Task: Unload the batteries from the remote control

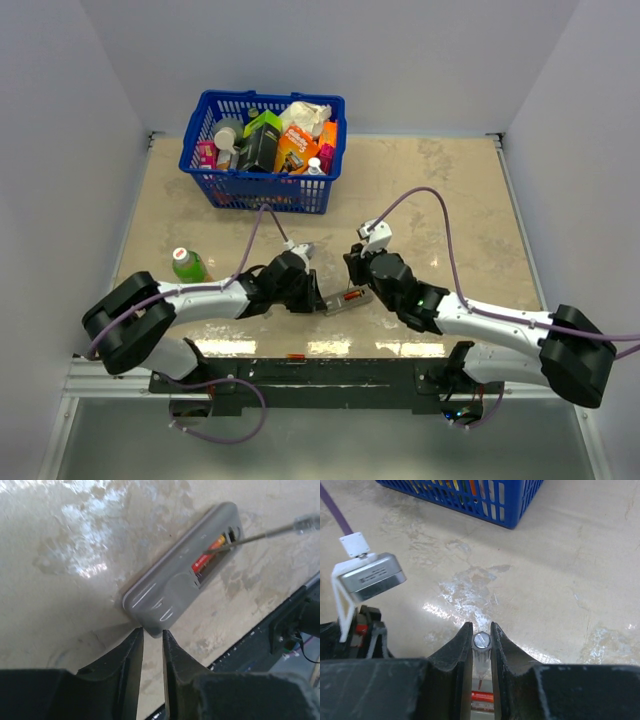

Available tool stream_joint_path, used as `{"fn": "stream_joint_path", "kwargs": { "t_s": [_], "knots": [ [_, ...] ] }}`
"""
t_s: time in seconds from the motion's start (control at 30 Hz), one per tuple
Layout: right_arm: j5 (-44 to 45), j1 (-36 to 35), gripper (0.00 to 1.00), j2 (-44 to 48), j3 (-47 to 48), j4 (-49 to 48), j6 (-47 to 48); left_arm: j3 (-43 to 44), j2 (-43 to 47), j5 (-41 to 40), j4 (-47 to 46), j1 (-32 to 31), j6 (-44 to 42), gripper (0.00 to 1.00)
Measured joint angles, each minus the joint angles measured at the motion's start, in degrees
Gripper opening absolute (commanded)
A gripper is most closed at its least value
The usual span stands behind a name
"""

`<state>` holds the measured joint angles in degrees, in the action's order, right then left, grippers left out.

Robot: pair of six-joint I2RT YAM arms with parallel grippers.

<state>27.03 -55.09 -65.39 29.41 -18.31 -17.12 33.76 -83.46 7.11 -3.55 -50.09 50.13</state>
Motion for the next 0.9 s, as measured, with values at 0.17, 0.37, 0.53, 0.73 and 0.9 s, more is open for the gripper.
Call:
{"fn": "stream_joint_path", "kwargs": {
  "t_s": [0.17, 0.37, 0.53, 0.73, 0.9],
  "knots": [
    [2.32, 0.09, 0.0, 1.77, 3.61, 7.45, -2.73, -1.38, 5.86, -1.05, 0.28, -0.98, 2.36, 0.33],
    [4.98, 0.37, 0.0, 7.15, 9.27, 18.25, -6.49, 4.59, 6.38, -3.58, 4.0, 1.97, 0.15, 0.34],
    [7.17, 0.85, 0.0, 9.86, 9.46, 25.73, -9.66, 8.26, 1.51, -3.02, 3.74, 4.31, -2.16, 0.34],
    [9.97, 2.69, 0.0, 10.21, 9.46, 31.91, -11.39, 9.27, -5.88, 0.96, 2.75, 4.35, -3.85, 0.33],
    [10.93, 3.91, 0.0, 9.16, 9.46, 37.0, -12.35, 7.3, -6.32, 3.54, 0.07, 4.22, -3.76, 0.33]
  ]
}}
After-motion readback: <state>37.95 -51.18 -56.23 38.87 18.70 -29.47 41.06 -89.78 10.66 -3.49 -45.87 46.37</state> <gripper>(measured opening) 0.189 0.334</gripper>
